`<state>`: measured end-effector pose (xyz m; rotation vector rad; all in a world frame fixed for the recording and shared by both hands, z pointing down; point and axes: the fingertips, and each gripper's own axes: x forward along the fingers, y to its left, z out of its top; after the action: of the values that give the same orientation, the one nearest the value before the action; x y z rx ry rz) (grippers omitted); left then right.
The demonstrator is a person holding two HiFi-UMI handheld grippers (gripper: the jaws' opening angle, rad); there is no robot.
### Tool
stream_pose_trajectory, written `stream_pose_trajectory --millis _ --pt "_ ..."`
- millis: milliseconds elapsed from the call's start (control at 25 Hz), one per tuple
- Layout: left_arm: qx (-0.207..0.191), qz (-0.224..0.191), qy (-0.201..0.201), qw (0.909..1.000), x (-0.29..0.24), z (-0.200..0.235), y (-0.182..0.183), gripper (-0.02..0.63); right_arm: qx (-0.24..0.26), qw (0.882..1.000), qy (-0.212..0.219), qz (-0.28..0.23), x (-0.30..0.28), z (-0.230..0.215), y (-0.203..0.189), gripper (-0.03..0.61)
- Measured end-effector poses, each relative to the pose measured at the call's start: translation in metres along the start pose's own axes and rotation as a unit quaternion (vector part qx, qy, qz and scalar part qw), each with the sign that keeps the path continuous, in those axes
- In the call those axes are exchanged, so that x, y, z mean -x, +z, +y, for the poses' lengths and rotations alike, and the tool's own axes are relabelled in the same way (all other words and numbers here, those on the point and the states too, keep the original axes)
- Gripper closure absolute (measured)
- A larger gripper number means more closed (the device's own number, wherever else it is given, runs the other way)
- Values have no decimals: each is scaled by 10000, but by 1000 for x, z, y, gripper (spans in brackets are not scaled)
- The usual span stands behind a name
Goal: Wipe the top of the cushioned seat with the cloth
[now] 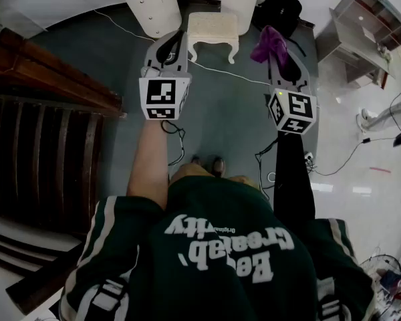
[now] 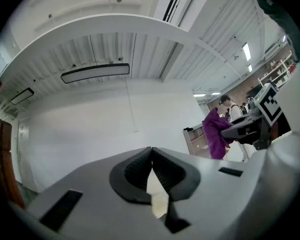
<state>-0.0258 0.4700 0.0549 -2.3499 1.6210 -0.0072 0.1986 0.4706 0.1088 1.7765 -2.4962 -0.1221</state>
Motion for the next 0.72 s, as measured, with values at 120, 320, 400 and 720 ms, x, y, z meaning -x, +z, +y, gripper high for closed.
stream_pose_trajectory --millis 120,320,400,720 --pt "0 -12 18 10000 1 1 1 597 -21 10000 -22 -9 2 0 0 476" --pt "-17 9 50 10000 4 1 -2 597 -52 10000 -20 7 4 -1 -5 475" --pt "-45 14 51 10000 4 2 -1 597 -99 9999 -10 17 4 0 -7 473" --pt "-94 -5 58 9999 -13 21 -3 597 -204 9998 13 -19 -22 2 -9 468"
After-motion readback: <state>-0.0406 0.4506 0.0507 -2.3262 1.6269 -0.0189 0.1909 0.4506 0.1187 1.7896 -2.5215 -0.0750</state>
